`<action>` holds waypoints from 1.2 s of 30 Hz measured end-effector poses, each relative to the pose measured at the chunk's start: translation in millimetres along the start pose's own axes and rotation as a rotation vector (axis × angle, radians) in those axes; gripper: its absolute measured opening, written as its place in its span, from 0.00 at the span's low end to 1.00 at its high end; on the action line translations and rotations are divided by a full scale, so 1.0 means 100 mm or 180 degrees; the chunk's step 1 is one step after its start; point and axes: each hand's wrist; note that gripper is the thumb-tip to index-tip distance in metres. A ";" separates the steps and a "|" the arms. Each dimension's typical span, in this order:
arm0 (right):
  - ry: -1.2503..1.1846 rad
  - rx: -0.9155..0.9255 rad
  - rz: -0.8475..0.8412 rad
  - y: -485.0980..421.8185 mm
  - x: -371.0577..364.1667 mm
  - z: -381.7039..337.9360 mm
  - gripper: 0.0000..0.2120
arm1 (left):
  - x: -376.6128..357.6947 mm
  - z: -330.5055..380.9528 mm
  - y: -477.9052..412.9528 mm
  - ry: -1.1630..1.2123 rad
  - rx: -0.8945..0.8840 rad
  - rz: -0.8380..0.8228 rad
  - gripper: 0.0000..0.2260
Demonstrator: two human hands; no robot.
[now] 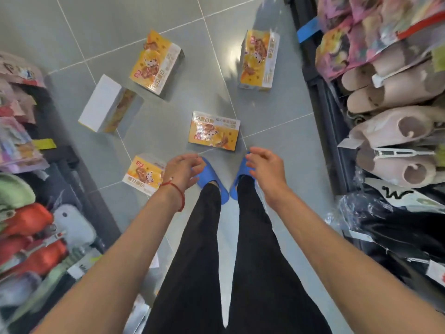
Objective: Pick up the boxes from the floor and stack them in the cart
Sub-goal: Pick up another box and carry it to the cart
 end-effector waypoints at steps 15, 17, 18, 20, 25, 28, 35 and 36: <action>0.0745 -0.0644 -0.0199 -2.78 -0.19 1.12 0.32 | 0.48 -0.66 -3.14 -0.0762 0.0456 0.0594 0.13; 0.0757 -0.0700 -0.0240 -3.14 -0.20 1.28 0.35 | 0.52 -0.72 -3.52 -0.0806 0.0428 0.0669 0.21; 0.0693 -0.0742 -0.0261 -3.31 -0.22 1.36 0.37 | 0.54 -0.74 -3.69 -0.0845 0.0410 0.0664 0.28; 0.0606 -0.0809 -0.0310 -3.67 -0.26 1.51 0.41 | 0.55 -0.78 -4.02 -0.0980 0.0319 0.0575 0.38; 0.0617 -0.0492 -0.0705 -4.31 -0.40 1.78 0.30 | 0.60 -0.87 -4.69 -0.1382 -0.0025 0.0007 0.27; 0.0712 -0.0143 -0.0725 -4.50 -0.43 1.86 0.20 | 0.58 -0.92 -4.84 -0.1426 -0.0321 -0.0133 0.05; 0.0709 -0.0401 -0.0853 -4.24 -0.38 1.72 0.22 | 0.51 -0.91 -4.51 -0.1035 -0.0077 -0.0076 0.10; 0.0713 -0.0443 -0.0880 -4.16 -0.34 1.68 0.21 | 0.50 -0.89 -4.39 -0.1022 -0.0030 -0.0086 0.10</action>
Point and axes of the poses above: each hand's wrist, its own y-axis away from the middle knuckle, its own x-axis out of the back of the hand, z = x × y, and after that the axes turned 12 degrees about -z, right-handed
